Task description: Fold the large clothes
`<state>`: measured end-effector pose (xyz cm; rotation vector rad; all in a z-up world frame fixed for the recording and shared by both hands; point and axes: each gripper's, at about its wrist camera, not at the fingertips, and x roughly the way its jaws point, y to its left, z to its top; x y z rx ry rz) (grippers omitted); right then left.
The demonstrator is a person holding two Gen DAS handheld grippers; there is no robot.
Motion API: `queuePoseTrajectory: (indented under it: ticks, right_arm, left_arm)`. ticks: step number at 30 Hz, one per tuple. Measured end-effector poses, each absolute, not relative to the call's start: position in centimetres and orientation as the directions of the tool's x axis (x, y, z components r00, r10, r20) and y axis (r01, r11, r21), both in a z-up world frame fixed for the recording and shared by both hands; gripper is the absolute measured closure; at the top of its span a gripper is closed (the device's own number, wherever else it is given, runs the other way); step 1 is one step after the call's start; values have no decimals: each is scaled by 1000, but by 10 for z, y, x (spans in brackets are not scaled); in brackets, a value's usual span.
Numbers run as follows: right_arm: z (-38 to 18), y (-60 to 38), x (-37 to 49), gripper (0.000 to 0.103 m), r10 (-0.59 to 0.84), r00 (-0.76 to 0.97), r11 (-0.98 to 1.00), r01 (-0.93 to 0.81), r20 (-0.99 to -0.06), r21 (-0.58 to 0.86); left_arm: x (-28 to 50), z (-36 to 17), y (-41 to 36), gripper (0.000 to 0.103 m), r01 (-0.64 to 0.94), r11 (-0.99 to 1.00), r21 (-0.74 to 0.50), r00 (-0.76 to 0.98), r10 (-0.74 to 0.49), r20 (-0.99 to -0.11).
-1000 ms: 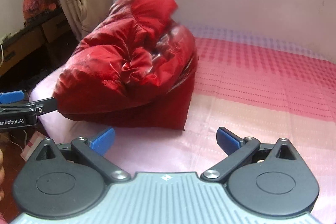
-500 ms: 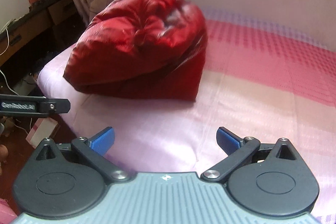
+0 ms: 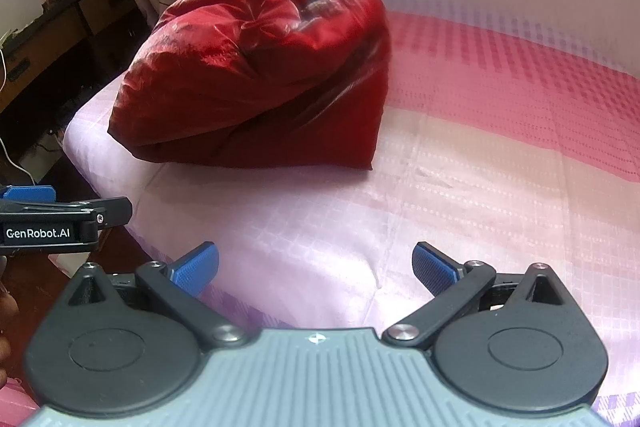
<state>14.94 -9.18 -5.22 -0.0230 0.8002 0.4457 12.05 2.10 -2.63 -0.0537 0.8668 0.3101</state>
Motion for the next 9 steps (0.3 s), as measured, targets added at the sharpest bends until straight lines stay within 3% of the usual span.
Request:
queuePoseTrajectory:
  ticks: [9]
  right_arm:
    - [-54, -91, 154, 0, 378, 599, 905, -400, -706, 145]
  left_arm:
    - [119, -25, 18, 0, -286, 954, 89, 615, 254, -747]
